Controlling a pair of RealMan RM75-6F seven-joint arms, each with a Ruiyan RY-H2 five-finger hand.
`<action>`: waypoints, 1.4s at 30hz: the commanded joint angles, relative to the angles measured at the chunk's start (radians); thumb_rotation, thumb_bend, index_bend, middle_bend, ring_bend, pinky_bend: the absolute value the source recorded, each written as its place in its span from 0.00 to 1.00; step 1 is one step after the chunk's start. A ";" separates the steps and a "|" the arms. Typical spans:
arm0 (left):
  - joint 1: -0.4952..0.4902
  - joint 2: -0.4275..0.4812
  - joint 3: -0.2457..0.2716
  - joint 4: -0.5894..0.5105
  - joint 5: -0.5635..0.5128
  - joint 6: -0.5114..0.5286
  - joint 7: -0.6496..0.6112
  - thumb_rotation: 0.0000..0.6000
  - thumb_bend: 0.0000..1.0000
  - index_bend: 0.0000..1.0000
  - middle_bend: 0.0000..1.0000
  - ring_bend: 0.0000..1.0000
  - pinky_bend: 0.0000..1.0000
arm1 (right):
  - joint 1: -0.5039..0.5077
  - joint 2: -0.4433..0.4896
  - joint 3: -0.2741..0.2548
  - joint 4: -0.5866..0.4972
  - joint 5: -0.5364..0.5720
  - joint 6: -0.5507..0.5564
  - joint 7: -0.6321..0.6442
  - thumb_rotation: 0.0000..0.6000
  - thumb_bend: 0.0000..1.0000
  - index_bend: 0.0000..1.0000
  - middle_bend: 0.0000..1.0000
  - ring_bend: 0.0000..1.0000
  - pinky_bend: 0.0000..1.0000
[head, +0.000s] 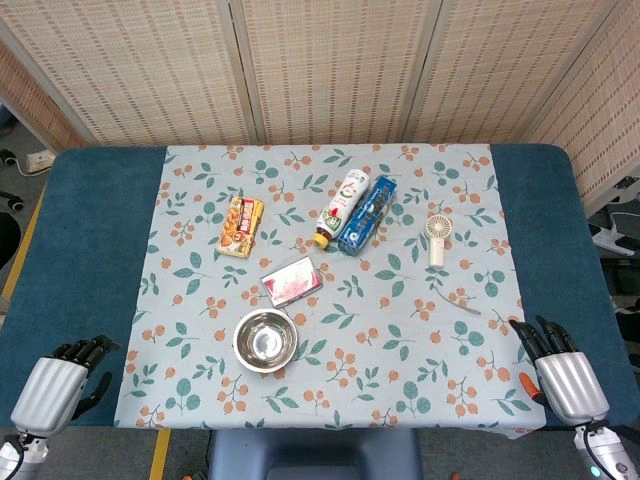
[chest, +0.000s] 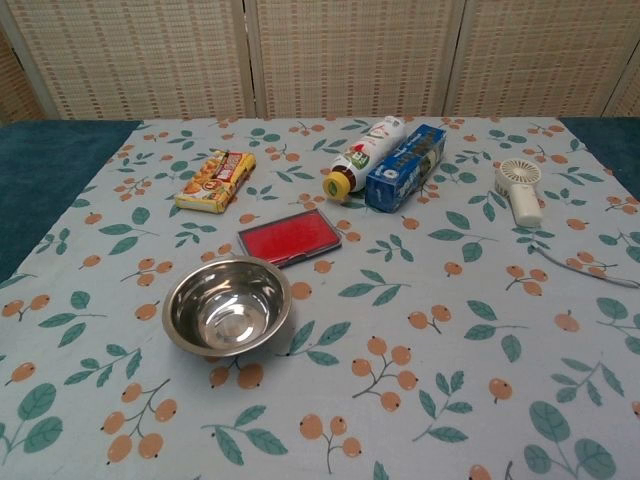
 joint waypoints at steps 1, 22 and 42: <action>-0.002 0.001 -0.001 -0.003 -0.003 -0.005 0.003 1.00 0.43 0.32 0.30 0.37 0.49 | 0.001 0.000 0.001 -0.001 0.002 -0.003 0.001 1.00 0.24 0.03 0.13 0.03 0.12; 0.007 0.014 0.006 -0.014 0.000 0.012 -0.016 1.00 0.43 0.32 0.31 0.37 0.49 | 0.078 -0.049 0.088 0.046 0.075 -0.080 0.034 1.00 0.63 0.06 0.58 0.45 0.47; 0.001 0.016 0.008 -0.021 -0.015 -0.014 -0.010 1.00 0.43 0.32 0.31 0.37 0.49 | 0.402 0.015 0.236 -0.218 0.698 -0.535 -0.277 1.00 0.75 0.00 0.70 0.57 0.58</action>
